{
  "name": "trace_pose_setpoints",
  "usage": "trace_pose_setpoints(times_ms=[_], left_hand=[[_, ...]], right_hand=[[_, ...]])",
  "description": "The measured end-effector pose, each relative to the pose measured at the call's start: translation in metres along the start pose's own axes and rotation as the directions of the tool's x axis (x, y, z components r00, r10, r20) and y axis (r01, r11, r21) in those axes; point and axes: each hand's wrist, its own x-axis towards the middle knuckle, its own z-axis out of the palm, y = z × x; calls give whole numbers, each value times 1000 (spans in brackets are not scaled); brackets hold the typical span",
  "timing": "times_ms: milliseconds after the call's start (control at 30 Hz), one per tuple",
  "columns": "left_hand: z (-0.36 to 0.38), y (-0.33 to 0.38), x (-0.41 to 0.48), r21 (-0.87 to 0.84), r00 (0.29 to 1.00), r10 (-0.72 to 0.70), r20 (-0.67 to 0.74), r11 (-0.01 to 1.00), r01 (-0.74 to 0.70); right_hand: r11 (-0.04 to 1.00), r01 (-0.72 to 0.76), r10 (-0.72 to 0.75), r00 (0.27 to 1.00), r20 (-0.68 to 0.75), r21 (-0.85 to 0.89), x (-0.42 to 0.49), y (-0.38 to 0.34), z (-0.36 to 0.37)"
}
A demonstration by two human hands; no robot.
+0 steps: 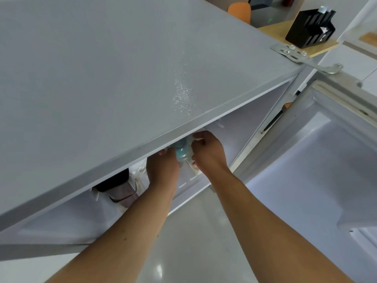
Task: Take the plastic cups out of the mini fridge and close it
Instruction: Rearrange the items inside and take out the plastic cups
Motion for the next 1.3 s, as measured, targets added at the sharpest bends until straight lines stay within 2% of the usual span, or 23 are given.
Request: trace_pose_setpoints(times_ms=[100, 167, 333, 467, 533, 633, 733, 800, 933, 1033, 1100, 1167, 1233, 1300], left_hand=[[-9, -23, -7, -33, 999, 14, 49, 999, -12], [-14, -44, -14, -31, 994, -44, 100, 998, 48], [-19, -93, -16, -7, 963, -232, 139, 972, 235], [-19, -111, -4, -37, 920, -354, 167, 930, 364], [-17, -113, -2, 16, 908, -362, 211, 930, 367], [-13, -115, 1, 104, 932, -331, 147, 942, 318], [-11, -111, 4, 123, 900, -374, 224, 927, 355], [-10, -111, 6, 116, 901, -389, 195, 921, 372], [-16, -118, 9, 76, 907, -399, 138, 917, 392], [-23, -120, 12, 27, 908, -416, 51, 909, 416], [-26, -117, 12, -37, 897, -442, 12, 896, 442], [-27, -116, 15, -74, 876, -481, -29, 875, 478], [-24, -115, 20, -70, 856, -509, -93, 861, 505], [-20, -115, 29, -92, 842, -521, -141, 854, 513]], right_hand=[[999, 22, -22, 1000, -16, 44, -19, 22, -8], [999, 0, 2, 999, -37, 54, -31, 44, -10], [984, -177, 177, 984, -27, 0, -41, 99, -1], [958, -285, 286, 958, -1, 33, -35, 124, 10], [948, -315, 315, 949, 8, 51, -30, 129, 15], [923, -364, 365, 931, 12, 126, -22, 127, 22], [904, -384, 388, 922, 20, 188, -19, 122, 27], [889, -398, 401, 916, 35, 226, -18, 119, 30], [907, -390, 381, 921, 83, 162, -22, 122, 30], [940, -315, 305, 948, 91, 134, -25, 129, 29], [928, -344, 328, 937, 121, 146, -27, 134, 28], [953, -297, 288, 949, 125, 57, -29, 139, 25], [974, -184, 191, 981, 44, -128, -37, 140, 26], [968, -115, 114, 993, -20, -222, -43, 136, 24]])
